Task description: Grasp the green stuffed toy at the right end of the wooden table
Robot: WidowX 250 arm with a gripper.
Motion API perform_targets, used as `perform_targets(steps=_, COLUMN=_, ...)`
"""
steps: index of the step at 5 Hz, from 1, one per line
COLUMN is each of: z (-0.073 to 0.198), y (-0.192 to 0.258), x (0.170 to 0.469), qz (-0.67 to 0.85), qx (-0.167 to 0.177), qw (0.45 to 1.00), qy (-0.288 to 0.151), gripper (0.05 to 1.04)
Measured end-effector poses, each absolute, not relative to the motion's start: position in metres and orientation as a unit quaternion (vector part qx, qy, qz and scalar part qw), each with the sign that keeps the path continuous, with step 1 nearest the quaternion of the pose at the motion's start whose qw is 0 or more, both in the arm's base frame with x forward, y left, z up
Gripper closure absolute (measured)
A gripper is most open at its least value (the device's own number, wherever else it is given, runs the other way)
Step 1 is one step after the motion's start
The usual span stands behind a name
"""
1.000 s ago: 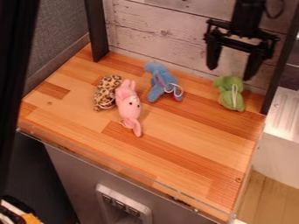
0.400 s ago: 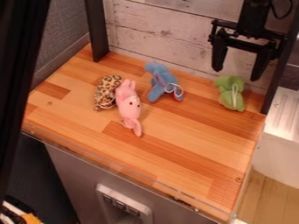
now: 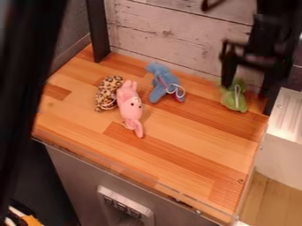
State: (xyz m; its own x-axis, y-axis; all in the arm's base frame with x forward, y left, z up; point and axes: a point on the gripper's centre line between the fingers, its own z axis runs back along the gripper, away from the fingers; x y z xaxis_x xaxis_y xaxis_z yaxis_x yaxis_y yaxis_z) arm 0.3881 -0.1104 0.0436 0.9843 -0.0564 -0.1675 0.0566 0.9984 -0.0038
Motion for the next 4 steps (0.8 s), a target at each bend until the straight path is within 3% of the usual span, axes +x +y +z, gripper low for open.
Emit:
perform_targets(steps=2, z=0.011, y=-0.107, x=0.391, qz=-0.03, qx=-0.006, qw=0.997, qy=0.064, gripper=0.14)
perform_targets(steps=4, z=0.008, y=-0.107, x=0.391, qz=-0.02, qx=-0.006, qw=0.998, qy=0.06, gripper=0.697)
